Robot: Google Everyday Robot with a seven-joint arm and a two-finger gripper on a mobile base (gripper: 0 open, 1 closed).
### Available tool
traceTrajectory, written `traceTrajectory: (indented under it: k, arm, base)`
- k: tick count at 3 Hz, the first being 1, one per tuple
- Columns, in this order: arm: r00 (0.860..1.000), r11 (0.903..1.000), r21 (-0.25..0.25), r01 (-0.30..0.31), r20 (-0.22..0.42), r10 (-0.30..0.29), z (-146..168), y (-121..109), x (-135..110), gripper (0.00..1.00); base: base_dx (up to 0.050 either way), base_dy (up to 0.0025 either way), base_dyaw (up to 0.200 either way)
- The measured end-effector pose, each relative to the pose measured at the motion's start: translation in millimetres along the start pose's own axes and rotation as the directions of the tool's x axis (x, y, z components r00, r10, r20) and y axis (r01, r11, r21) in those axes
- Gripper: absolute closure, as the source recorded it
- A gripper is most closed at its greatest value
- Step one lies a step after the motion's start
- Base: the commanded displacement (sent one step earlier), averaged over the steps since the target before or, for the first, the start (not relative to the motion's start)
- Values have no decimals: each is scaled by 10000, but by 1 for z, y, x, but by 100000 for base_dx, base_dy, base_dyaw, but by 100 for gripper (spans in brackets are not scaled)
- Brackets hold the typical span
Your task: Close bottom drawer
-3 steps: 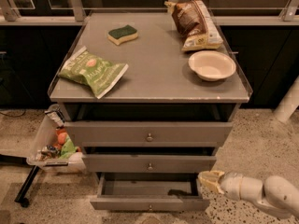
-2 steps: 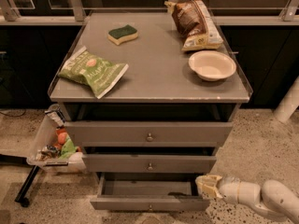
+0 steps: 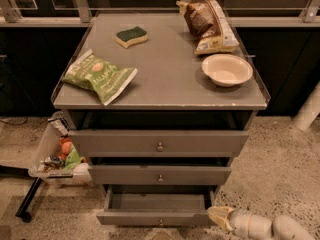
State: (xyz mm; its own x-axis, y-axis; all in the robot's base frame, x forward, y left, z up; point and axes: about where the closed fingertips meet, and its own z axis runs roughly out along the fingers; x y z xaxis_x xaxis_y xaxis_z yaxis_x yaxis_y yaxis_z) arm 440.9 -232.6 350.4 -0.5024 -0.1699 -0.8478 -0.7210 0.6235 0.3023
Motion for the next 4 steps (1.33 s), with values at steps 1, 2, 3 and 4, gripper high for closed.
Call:
traceTrajectory:
  k: [1, 2, 3, 4]
  arm:
    - [9919, 9927, 26, -1206, 402, 1204, 24, -4, 74, 100]
    - [9715, 9760, -415, -2136, 965, 2167, 50, -8, 126, 100]
    - [9717, 9775, -648, -2009, 1137, 2072, 78, -37, 139, 100]
    - [9807, 9878, -447, -1491, 1210, 1535, 88, -58, 127, 100]
  base:
    - [0, 0, 0]
    - [0, 0, 0]
    - [0, 0, 0]
    - [0, 0, 0]
